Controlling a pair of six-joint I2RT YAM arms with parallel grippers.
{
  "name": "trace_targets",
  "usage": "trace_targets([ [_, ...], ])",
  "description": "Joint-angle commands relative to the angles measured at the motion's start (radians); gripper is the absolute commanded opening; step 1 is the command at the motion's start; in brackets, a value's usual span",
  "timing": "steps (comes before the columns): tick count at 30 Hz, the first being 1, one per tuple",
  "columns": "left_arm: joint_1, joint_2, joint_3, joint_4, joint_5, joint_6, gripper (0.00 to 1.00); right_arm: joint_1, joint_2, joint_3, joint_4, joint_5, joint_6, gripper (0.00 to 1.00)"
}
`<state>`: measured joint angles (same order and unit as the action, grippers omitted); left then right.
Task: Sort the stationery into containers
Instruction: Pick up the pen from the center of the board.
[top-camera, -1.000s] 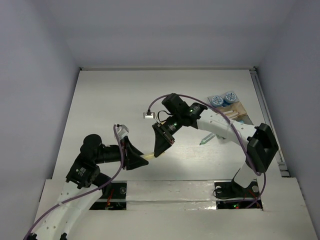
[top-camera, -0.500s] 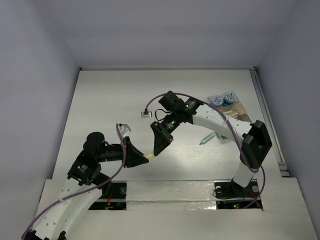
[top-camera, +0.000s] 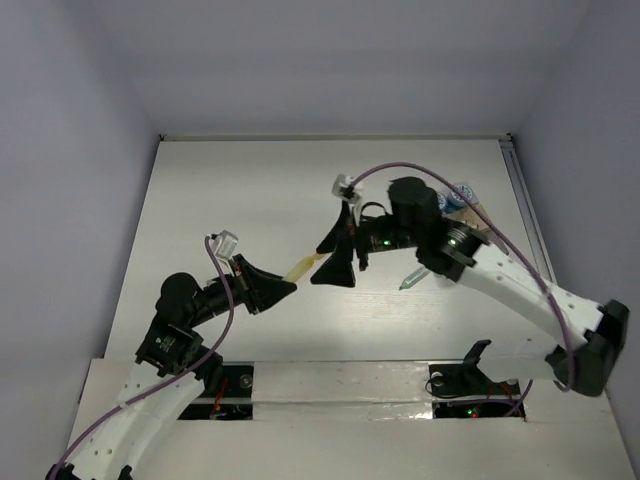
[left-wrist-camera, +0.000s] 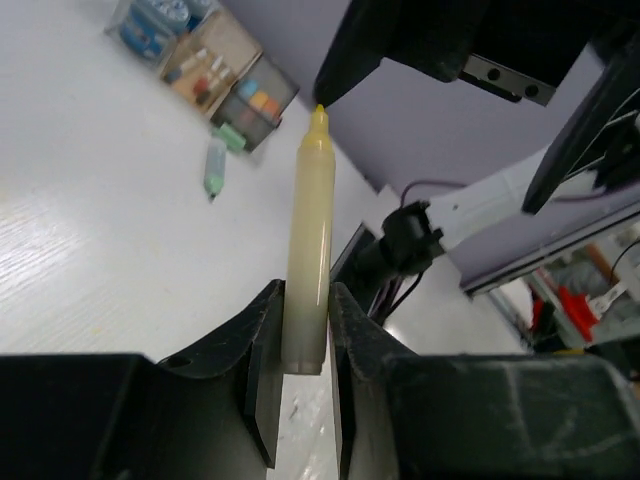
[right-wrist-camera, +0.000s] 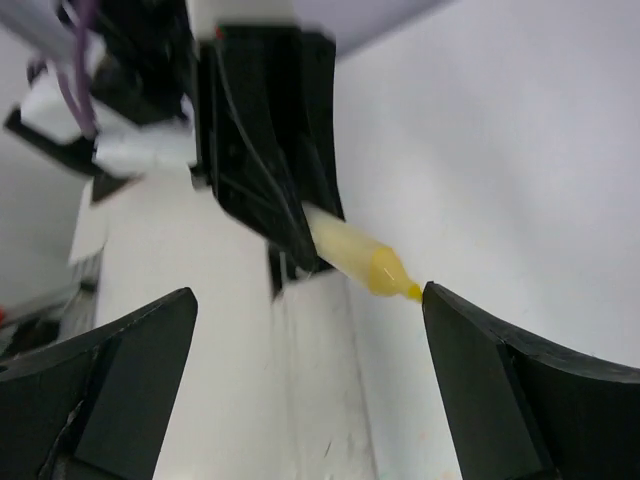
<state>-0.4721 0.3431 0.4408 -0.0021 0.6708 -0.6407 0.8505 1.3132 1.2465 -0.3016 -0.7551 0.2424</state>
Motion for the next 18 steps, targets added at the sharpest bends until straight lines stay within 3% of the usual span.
trace_targets([
  [1,-0.007,-0.018,-0.051,0.244,-0.149,-0.164,0.00,-0.004,-0.135,-0.120,0.347,0.221,0.147,1.00],
  [6,-0.007,0.005,-0.103,0.456,-0.201,-0.258,0.00,-0.004,-0.151,-0.315,0.678,0.206,0.334,1.00],
  [16,-0.007,0.043,-0.149,0.637,-0.194,-0.316,0.00,0.015,-0.003,-0.335,0.944,0.209,0.402,0.99],
  [18,-0.007,0.053,-0.159,0.651,-0.177,-0.326,0.00,0.015,0.023,-0.326,1.004,0.220,0.409,0.94],
])
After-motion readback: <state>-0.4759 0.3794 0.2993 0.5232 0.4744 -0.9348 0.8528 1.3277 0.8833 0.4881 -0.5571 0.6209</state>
